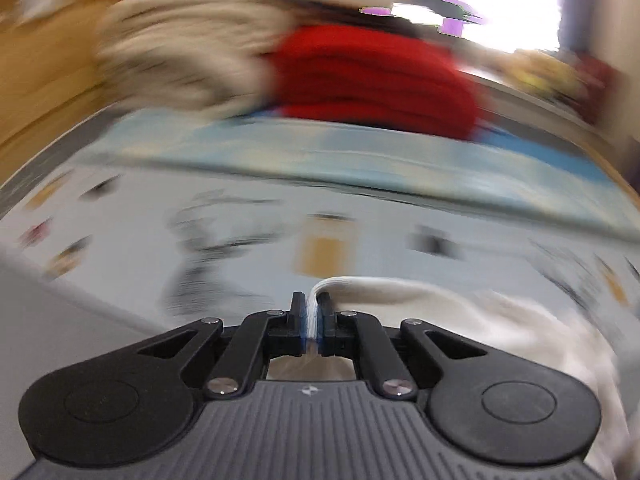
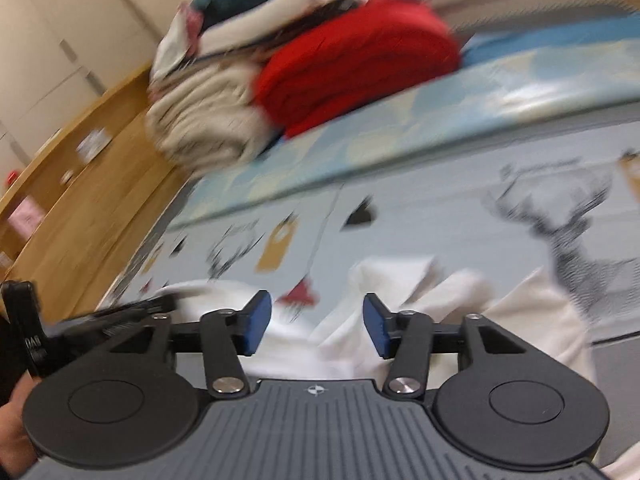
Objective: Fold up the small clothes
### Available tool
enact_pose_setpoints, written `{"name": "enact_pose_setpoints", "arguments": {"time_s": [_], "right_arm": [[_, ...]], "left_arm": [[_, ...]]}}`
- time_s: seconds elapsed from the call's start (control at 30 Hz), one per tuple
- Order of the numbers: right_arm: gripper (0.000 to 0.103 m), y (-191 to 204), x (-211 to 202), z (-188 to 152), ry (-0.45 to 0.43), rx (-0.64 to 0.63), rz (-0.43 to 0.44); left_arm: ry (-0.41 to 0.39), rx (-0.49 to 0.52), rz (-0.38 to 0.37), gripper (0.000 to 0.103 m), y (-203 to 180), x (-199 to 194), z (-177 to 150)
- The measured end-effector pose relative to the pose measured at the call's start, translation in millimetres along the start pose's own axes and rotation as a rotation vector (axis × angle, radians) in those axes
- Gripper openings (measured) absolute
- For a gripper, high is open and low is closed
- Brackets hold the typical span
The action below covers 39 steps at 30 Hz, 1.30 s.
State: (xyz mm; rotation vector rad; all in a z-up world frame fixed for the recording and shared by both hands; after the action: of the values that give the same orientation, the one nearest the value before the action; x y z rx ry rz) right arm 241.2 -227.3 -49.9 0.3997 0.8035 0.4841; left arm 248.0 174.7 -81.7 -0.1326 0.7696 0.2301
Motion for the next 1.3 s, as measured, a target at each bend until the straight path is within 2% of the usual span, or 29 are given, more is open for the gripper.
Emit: {"name": "enact_pose_setpoints", "arguments": {"time_s": [0.1,0.23,0.33,0.43,0.53,0.6,0.7,0.77,0.8,0.87,0.97,1.0,1.03,1.13,1.17,1.27,1.3], "right_arm": [[0.054,-21,-9,6,-0.054,0.032,-0.086],[0.054,-52,-13,5,-0.054,0.07,-0.208],[0.054,-69,-8,-2,-0.008,0.065,-0.281],[0.054,-84,2,-12,0.068,0.032,-0.378],[0.054,-105,10,-24,0.154,0.054,-0.449],[0.054,-119,13,-31,0.189,0.062,-0.505],[0.054,-134,13,-38,0.208,0.079,-0.536],[0.054,-141,16,-42,0.227,0.078,-0.537],[0.055,-143,17,-43,0.233,0.069,-0.536],[0.056,-144,19,-45,0.24,0.055,-0.527],[0.056,-150,26,-47,0.258,0.065,-0.521],[0.056,-151,29,-47,0.256,0.063,-0.516],[0.056,-151,30,-46,0.252,0.06,-0.513],[0.056,-154,36,-46,0.254,0.062,-0.519],[0.056,-154,38,-47,0.26,0.058,-0.522],[0.054,-153,43,-48,0.268,0.03,-0.525],[0.046,-153,45,-48,0.269,0.022,-0.527]], "left_arm": [[0.026,-0.18,0.225,0.005,91,20,13],[0.056,-0.36,0.392,0.005,177,31,16],[0.033,-0.404,0.46,0.005,210,31,21],[-0.017,-0.405,0.482,0.005,231,33,31],[-0.037,-0.415,0.552,0.005,250,40,33],[-0.008,-0.453,0.645,0.006,269,43,27],[0.063,-0.554,0.73,0.009,293,42,17],[0.127,-0.55,0.747,0.025,292,47,13],[0.148,-0.533,0.739,0.036,286,50,14],[0.146,-0.498,0.713,0.044,267,50,19],[0.092,-0.402,0.682,0.059,225,45,35],[0.065,-0.373,0.667,0.066,208,41,40],[0.05,-0.352,0.642,0.07,193,42,42],[-0.013,-0.288,0.561,0.07,151,44,54],[-0.037,-0.254,0.49,0.07,132,48,58],[-0.028,-0.097,0.147,0.069,62,72,57],[0.003,-0.053,0.031,0.068,38,81,52]]}}
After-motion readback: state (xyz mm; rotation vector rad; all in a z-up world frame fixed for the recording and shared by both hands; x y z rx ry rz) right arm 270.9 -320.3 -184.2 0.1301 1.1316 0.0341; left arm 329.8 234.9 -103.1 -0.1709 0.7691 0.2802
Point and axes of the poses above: each gripper's, at about its wrist camera, not at the fingertips, and x roughly the way its jaws point, y to its left, z to its top, the point moved 5 cm from there along x, roughly the way its jaws point, and after that the axes turned 1 degree about y, right-handed, at the moved point
